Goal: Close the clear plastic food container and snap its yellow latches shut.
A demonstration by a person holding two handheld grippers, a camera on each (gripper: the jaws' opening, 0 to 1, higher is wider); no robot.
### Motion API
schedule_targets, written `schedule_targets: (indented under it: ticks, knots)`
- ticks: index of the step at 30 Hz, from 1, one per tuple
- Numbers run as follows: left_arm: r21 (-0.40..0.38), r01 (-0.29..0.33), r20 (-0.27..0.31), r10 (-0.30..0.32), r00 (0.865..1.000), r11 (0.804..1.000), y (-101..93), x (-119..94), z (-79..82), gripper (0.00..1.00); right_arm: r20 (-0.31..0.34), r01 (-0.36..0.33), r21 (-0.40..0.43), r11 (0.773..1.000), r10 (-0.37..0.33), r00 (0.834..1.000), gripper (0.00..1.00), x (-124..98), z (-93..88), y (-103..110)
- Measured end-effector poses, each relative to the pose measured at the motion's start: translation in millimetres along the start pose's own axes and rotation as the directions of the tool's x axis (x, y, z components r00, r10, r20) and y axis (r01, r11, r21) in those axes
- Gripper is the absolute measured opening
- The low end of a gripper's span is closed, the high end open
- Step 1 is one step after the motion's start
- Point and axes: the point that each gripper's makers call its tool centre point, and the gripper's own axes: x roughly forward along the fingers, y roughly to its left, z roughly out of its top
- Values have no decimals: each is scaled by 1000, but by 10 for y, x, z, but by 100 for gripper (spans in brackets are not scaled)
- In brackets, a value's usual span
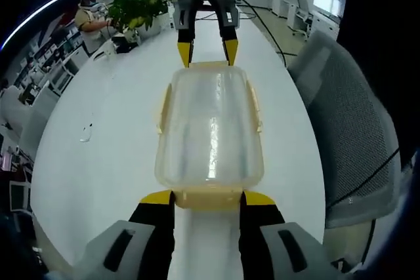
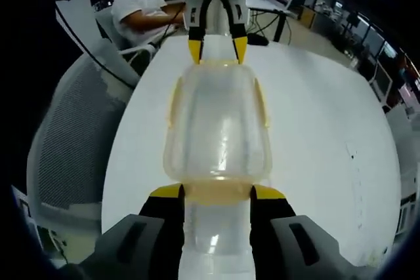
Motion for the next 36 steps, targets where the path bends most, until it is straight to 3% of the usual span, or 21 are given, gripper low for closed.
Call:
schedule_targets:
  ticks: [36]
  knots:
    - [15,29,46,-29,999,999,62,540,660,32,-103,11,38,999,-7,995,36,-291,-823,-35]
